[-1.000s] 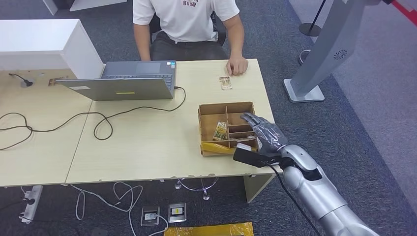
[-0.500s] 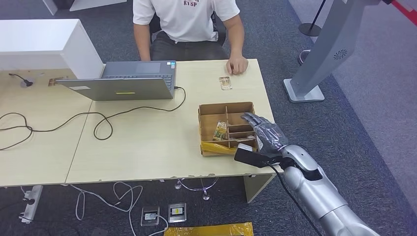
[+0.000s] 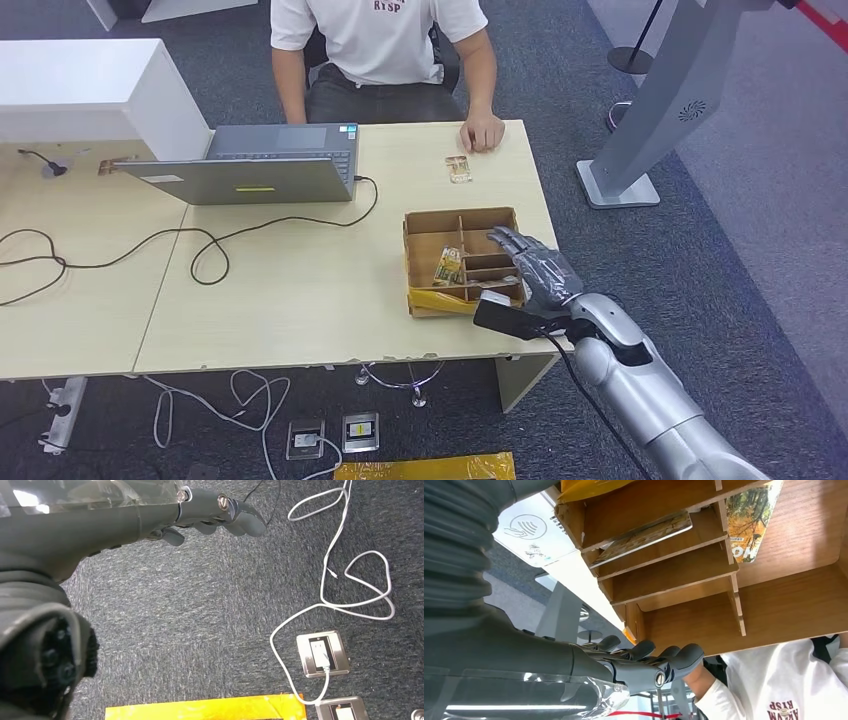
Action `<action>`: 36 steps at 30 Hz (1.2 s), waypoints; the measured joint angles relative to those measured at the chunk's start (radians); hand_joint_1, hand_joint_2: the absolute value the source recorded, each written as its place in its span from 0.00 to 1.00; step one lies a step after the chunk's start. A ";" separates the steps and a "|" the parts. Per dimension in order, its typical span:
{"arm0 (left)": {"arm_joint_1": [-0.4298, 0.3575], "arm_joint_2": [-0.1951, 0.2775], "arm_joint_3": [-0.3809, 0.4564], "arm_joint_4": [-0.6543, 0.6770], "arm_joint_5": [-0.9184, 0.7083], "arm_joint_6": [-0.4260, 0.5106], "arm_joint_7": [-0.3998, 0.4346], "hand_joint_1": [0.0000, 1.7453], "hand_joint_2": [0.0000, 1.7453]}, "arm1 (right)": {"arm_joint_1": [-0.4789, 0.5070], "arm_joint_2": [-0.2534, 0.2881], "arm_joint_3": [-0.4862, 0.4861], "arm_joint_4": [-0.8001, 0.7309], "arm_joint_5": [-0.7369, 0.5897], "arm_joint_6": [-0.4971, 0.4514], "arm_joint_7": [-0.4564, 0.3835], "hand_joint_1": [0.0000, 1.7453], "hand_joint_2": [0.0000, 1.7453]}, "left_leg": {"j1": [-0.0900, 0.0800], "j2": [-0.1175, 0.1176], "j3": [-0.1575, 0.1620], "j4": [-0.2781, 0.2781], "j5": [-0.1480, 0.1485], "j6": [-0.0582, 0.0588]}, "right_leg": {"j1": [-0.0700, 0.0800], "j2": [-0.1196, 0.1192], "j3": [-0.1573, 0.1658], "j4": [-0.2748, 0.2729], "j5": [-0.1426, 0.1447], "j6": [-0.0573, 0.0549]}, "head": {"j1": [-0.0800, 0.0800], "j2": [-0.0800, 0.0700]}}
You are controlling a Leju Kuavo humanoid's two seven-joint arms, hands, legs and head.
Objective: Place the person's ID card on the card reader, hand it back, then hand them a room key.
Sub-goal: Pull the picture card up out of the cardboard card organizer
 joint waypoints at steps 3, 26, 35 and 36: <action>0.000 0.000 0.000 0.000 0.002 0.000 0.000 0.00 0.00 | 0.002 0.000 0.000 0.000 0.001 0.003 0.006 0.99 1.00 | 0.000 0.000 0.000 0.000 0.000 0.000 | 0.000 0.000 0.000 0.000 0.000 0.000 | 0.000 0.000; -0.001 0.000 0.000 0.000 0.000 -0.005 0.000 0.00 0.00 | 0.005 0.000 0.000 0.001 -0.010 0.026 0.012 1.00 1.00 | 0.000 0.000 0.000 0.000 0.000 0.000 | 0.000 0.000 0.000 0.000 0.000 0.000 | 0.000 0.000; 0.001 0.000 0.000 0.000 0.005 -0.003 0.000 0.00 0.00 | -0.001 0.001 0.001 0.003 0.000 0.021 0.009 1.00 1.00 | 0.000 0.000 0.000 0.000 0.000 0.000 | 0.000 0.000 0.000 0.000 0.000 0.000 | 0.000 0.000; 0.001 0.000 0.000 0.000 0.005 -0.002 0.000 0.00 0.00 | -0.003 0.002 0.001 0.003 0.002 0.018 0.008 1.00 1.00 | 0.000 0.000 0.000 0.000 0.000 0.000 | 0.000 0.000 0.000 0.000 0.000 0.000 | 0.000 0.000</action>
